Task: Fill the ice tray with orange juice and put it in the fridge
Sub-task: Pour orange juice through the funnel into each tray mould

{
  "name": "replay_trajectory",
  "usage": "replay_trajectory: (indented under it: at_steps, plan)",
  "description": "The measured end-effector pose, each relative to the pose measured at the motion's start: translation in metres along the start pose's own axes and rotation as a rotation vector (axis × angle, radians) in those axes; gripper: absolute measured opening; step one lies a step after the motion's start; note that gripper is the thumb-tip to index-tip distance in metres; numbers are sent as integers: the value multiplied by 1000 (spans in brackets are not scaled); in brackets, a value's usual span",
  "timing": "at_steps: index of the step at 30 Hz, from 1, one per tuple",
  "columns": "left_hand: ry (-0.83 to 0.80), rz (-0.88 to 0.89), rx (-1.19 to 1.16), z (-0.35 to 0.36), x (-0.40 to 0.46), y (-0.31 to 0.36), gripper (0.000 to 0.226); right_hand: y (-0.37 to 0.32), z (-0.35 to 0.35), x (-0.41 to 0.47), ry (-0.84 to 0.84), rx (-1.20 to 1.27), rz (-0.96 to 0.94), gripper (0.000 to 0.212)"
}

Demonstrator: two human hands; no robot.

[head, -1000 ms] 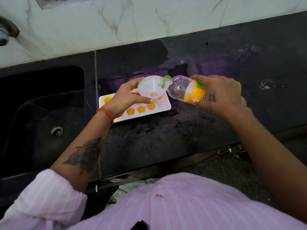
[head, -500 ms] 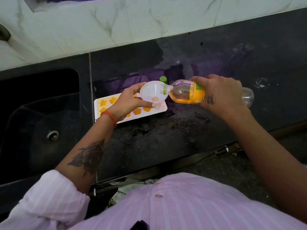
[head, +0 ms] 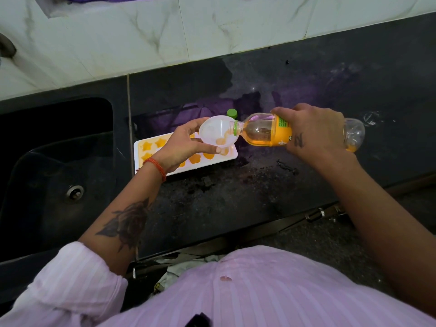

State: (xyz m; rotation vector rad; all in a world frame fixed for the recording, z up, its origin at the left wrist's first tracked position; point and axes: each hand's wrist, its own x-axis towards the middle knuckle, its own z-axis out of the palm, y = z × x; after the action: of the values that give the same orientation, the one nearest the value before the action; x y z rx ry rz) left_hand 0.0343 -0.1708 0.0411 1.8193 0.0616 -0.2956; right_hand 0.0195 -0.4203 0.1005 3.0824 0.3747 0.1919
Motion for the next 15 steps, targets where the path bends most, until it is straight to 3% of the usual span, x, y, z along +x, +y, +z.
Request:
replay_trajectory:
  at_steps: [15]
  plan:
    - [-3, -2, -6, -2, 2, -2, 68, -1, 0, 1, -4, 6, -5, 59]
